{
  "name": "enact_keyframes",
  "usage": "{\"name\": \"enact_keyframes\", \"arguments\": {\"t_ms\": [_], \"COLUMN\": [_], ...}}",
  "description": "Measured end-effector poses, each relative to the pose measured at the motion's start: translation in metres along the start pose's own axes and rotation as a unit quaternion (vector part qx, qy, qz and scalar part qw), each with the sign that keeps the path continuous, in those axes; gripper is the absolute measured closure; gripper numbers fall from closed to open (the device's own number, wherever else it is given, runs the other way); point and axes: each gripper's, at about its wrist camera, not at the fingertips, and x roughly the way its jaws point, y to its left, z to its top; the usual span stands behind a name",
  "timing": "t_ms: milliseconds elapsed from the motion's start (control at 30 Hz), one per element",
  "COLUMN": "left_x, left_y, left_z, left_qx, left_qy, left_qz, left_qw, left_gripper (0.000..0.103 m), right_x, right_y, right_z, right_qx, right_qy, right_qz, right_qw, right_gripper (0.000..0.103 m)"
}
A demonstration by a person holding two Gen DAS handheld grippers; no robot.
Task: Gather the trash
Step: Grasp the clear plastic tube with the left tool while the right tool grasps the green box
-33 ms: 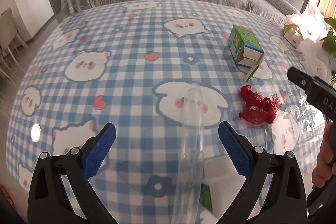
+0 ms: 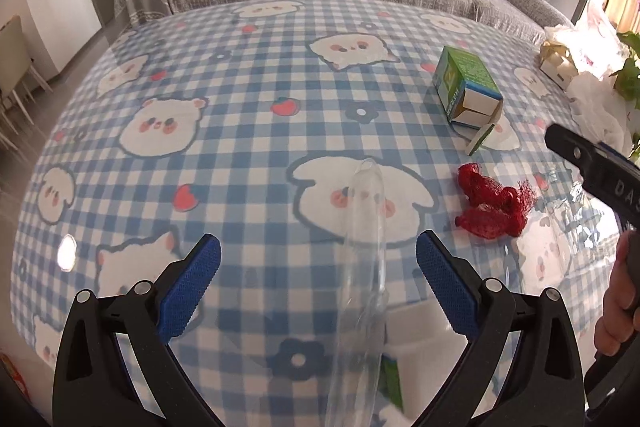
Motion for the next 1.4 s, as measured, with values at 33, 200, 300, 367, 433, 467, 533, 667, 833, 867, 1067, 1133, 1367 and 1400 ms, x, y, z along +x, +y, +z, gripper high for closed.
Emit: {"name": "enact_keyframes", "arguments": {"t_ms": [33,200,300,367,433,467,533,667,833,867,1067,1133,1367,1400], "left_x": [0.002,0.023,0.031,0.036,0.040,0.042,0.042,0.043,0.040,0.039,0.042,0.044,0.052,0.052], "left_y": [-0.001,-0.007,-0.008,-0.008,-0.007,-0.007,-0.008,-0.011,-0.015,-0.016,-0.012,-0.010,-0.003,-0.002], "left_z": [0.001,0.007,0.010,0.012,0.012,0.013,0.013,0.014,0.015,0.015,0.023,0.027,0.040,0.042], "left_qx": [0.001,0.006,0.007,0.007,0.007,0.008,0.012,0.022,0.033,0.035,0.038,0.036,0.032,0.031], "left_qy": [0.002,0.027,0.041,0.048,0.054,0.057,0.050,0.043,0.045,0.045,0.042,0.041,0.039,0.039], "left_qz": [-0.002,0.000,0.005,0.007,0.012,0.013,0.014,0.017,0.016,0.016,0.014,0.014,0.012,0.010], "left_qw": [1.0000,0.9996,0.9991,0.9988,0.9985,0.9983,0.9986,0.9987,0.9983,0.9982,0.9983,0.9984,0.9986,0.9987], "left_gripper": [0.007,0.013,0.019,0.022,0.026,0.029,0.031,0.042,0.068,0.075,0.080,0.080,0.080,0.080], "right_x": [0.005,0.023,0.031,0.035,0.039,0.042,0.048,0.060,0.075,0.076,0.079,0.082,0.095,0.098], "right_y": [0.001,0.007,0.011,0.014,0.018,0.021,0.026,0.034,0.038,0.039,0.048,0.052,0.056,0.056], "right_z": [0.004,0.019,0.028,0.033,0.038,0.040,0.044,0.047,0.050,0.051,0.058,0.059,0.060,0.059], "right_qx": [0.001,0.002,0.004,0.004,0.004,0.003,0.001,-0.002,0.003,0.003,0.000,-0.004,-0.002,-0.004], "right_qy": [0.002,0.011,0.013,0.013,0.014,0.016,0.019,0.026,0.034,0.033,0.028,0.030,0.038,0.043], "right_qz": [0.001,0.006,0.010,0.013,0.014,0.015,0.017,0.018,0.024,0.025,0.026,0.026,0.023,0.022], "right_qw": [1.000,1.000,1.000,1.000,1.000,1.000,1.000,0.999,0.999,0.999,0.999,0.999,0.999,0.999], "right_gripper": [0.008,0.008,0.008,0.009,0.011,0.011,0.013,0.016,0.022,0.023,0.026,0.026,0.039,0.044]}}
